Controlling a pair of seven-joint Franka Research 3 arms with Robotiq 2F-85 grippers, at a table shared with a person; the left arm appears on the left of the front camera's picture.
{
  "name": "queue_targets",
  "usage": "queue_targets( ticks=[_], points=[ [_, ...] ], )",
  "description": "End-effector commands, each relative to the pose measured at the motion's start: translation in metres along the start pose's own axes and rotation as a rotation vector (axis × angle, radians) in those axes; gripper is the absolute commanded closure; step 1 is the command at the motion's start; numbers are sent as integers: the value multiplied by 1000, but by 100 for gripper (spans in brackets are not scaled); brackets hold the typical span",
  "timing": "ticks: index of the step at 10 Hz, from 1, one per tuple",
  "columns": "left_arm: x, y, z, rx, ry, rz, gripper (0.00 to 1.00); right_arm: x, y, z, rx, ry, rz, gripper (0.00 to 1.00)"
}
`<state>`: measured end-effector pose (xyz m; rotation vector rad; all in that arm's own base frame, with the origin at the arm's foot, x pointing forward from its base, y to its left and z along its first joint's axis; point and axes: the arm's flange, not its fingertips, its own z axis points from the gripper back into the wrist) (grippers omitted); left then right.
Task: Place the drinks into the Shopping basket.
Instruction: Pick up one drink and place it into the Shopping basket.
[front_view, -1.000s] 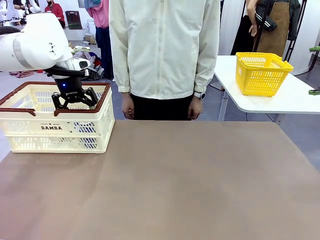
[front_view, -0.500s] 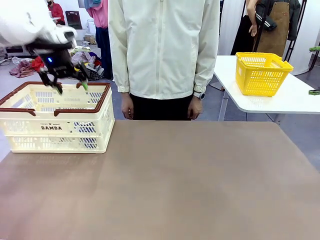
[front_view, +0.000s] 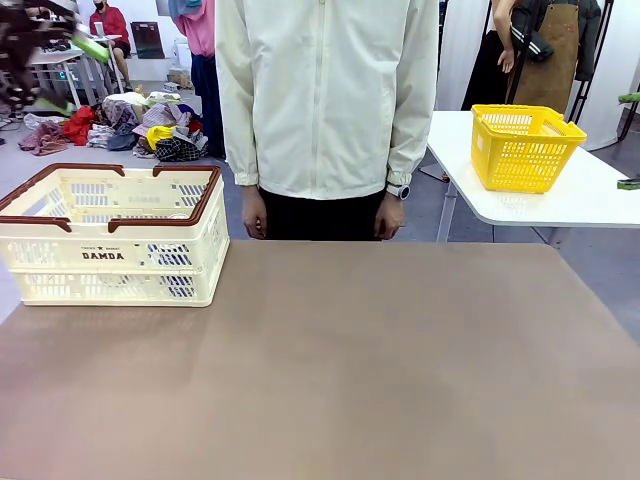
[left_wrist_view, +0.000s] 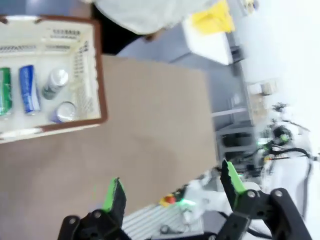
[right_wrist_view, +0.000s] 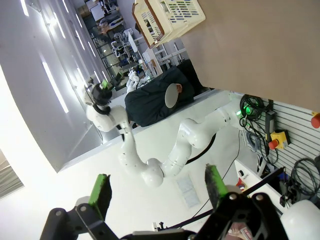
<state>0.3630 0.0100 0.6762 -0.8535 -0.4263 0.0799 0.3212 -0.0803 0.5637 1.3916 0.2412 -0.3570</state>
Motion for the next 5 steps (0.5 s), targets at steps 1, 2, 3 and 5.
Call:
queue_targets(
  ticks=[1,2,3,5],
  points=[
    [-56,62,20,-248,-32,19,0,-1,4,0,13,7,7,0],
    [-76,82,28,-323,-63,39,0,-1,4,0,13,7,7,0],
    [-91,102,29,-368,-77,48,0,-1,4,0,13,7,7,0],
    [-95,138,12,-446,-47,101,0,-1,4,0,13,7,7,0]
  ],
)
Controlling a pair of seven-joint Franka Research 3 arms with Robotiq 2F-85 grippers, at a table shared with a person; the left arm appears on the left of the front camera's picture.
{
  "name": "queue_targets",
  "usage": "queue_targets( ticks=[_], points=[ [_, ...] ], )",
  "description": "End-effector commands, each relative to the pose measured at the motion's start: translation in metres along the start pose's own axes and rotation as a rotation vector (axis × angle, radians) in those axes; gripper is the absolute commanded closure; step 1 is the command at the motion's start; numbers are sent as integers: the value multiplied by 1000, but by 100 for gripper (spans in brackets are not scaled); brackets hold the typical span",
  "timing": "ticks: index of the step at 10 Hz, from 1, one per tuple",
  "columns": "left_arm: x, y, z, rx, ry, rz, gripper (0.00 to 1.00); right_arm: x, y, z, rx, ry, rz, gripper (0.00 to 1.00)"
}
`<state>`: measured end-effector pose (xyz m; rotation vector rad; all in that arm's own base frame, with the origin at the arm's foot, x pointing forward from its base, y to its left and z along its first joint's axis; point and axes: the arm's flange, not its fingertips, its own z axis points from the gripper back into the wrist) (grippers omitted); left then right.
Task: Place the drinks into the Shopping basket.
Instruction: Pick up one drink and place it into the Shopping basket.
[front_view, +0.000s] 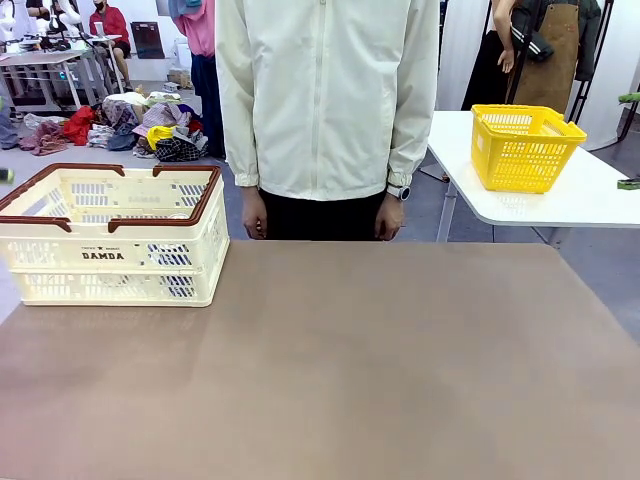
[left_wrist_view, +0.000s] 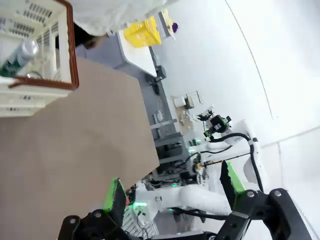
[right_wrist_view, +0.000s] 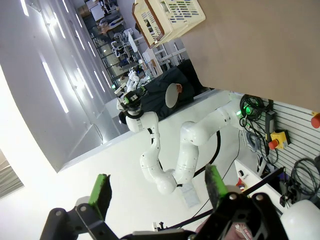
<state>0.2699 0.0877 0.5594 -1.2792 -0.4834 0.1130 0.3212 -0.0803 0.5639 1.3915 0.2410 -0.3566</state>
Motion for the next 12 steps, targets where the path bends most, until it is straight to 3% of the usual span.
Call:
queue_targets(
  ticks=[1,2,3,12],
  points=[
    [21,21,-22,-55,86,23,0,-1,4,0,13,7,6,0],
    [38,22,-47,-37,169,24,0,-1,4,0,13,7,6,0],
    [2,16,-6,-29,30,24,0,-1,4,0,13,7,6,0],
    [2,16,-6,-29,30,24,0,-1,4,0,13,7,6,0]
  ],
)
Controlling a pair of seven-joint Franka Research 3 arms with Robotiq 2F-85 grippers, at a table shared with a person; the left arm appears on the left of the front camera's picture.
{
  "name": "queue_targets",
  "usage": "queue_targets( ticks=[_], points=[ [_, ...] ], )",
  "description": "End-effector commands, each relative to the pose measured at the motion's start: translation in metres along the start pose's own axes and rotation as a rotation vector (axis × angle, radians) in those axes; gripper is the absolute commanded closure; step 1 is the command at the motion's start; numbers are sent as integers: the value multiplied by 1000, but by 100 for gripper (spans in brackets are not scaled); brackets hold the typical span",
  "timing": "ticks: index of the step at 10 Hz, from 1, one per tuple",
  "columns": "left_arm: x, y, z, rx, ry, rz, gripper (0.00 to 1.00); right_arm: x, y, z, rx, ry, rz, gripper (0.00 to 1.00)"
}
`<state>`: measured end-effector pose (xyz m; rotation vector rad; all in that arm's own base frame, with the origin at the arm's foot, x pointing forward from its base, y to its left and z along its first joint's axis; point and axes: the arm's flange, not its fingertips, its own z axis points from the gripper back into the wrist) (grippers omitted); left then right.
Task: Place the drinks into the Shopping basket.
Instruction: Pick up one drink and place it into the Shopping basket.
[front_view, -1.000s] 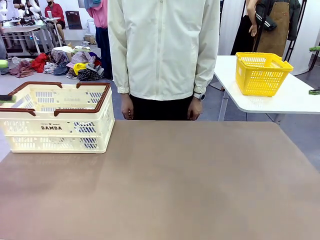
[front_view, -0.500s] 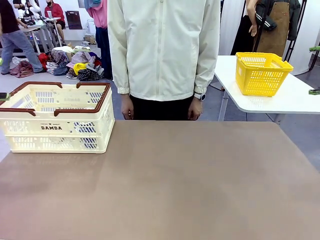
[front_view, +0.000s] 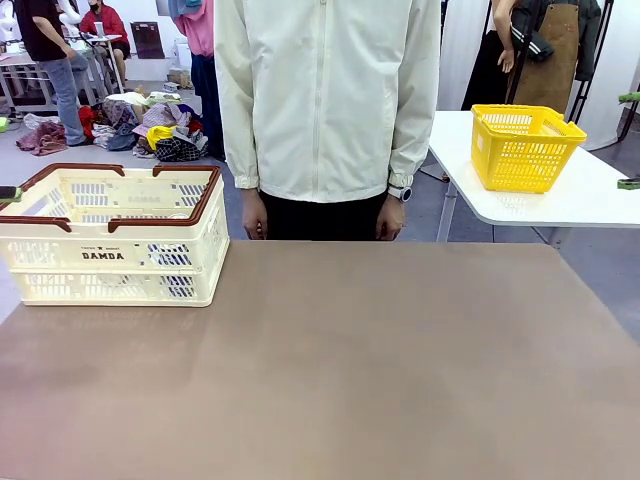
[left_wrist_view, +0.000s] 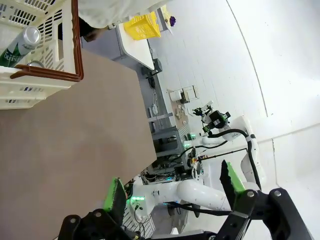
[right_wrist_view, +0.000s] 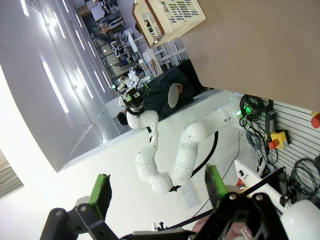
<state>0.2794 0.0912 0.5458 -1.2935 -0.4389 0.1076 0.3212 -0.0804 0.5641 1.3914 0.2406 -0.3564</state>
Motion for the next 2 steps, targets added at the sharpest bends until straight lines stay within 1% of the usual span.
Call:
queue_targets(
  ticks=[1,2],
  points=[
    [-4,0,-3,-21,-6,0,0,-1,4,0,13,7,6,0],
    [-4,0,-3,-21,-6,0,0,-1,4,0,13,7,6,0]
  ],
)
